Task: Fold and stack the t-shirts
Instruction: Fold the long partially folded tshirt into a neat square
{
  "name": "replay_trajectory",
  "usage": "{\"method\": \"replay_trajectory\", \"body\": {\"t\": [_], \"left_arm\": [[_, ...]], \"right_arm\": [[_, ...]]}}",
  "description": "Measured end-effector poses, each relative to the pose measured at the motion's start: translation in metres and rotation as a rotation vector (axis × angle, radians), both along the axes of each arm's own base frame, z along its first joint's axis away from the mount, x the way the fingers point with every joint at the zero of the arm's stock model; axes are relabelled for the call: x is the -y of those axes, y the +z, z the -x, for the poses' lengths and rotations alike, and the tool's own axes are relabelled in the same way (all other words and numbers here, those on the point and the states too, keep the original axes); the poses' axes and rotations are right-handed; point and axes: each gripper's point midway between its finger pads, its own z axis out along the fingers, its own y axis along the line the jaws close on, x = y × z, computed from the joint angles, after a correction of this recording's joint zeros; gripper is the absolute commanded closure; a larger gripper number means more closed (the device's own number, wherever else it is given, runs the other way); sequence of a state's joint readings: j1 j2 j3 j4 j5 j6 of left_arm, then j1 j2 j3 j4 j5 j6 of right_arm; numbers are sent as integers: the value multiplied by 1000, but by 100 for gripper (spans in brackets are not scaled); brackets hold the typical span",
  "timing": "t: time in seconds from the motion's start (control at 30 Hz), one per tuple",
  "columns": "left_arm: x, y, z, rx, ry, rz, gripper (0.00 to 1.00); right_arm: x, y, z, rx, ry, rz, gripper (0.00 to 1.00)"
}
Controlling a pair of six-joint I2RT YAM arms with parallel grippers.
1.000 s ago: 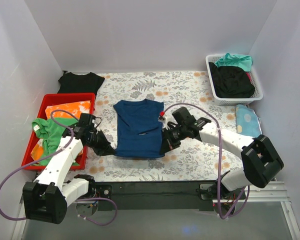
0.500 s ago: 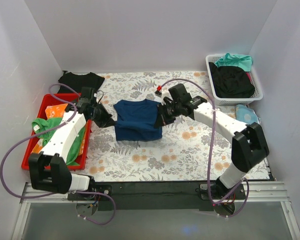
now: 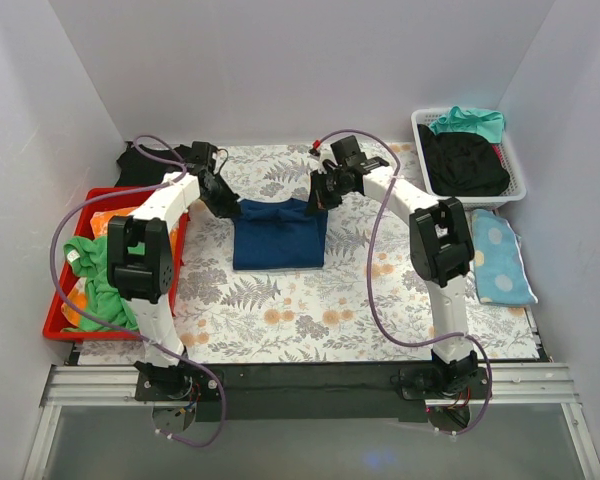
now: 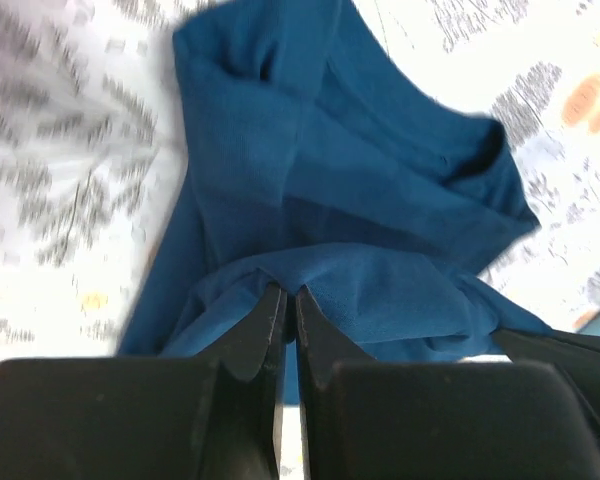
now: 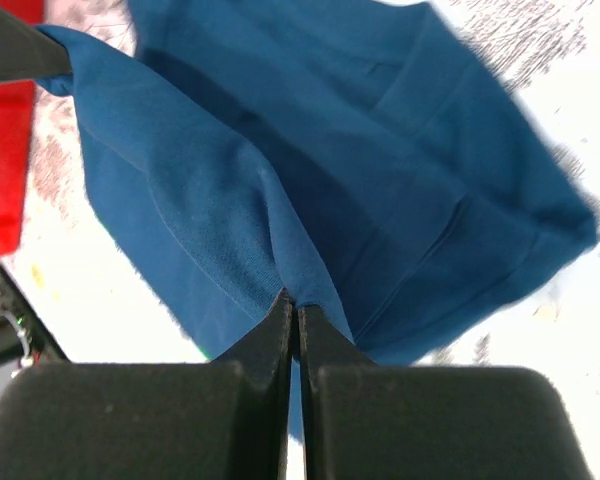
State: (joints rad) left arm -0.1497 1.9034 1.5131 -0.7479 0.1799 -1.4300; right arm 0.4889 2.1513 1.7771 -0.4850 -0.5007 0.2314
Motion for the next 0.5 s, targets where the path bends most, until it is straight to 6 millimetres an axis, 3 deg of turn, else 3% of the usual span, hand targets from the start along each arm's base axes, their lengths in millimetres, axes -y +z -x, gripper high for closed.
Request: {"method": "replay_trajectory", "body": {"t": [0.1,0.13,0.17,0.23,0.27,0.33,0.5], "left_arm": [[0,-17,-15,-20,-8,-17,100],[0,-22,-18,-26,-11,-22,100],[0,-27,-22,-31,-13,-28,87],[-1,-33,-28,-35,-21,-40,78],[-1,-34,-31,-31,-22,-48,71],[-3,-33,-40,-6,-30,-65,66],[-8,-10,-63,97,-33,-103,66]], "right_arm": [[-2,-14,-13,-15,-9,7,99],[-3,-18,-17,-21,-12,11,89],[-3,-21,-20,-25,-14,12,82],[-5,-24,-29,-28,-24,7,69],[-6,-25,-33,-26,-28,5,67],[-5,-21,-39,-21,-40,0,63],[2,8,-63,61,-83,-20,62]]}}
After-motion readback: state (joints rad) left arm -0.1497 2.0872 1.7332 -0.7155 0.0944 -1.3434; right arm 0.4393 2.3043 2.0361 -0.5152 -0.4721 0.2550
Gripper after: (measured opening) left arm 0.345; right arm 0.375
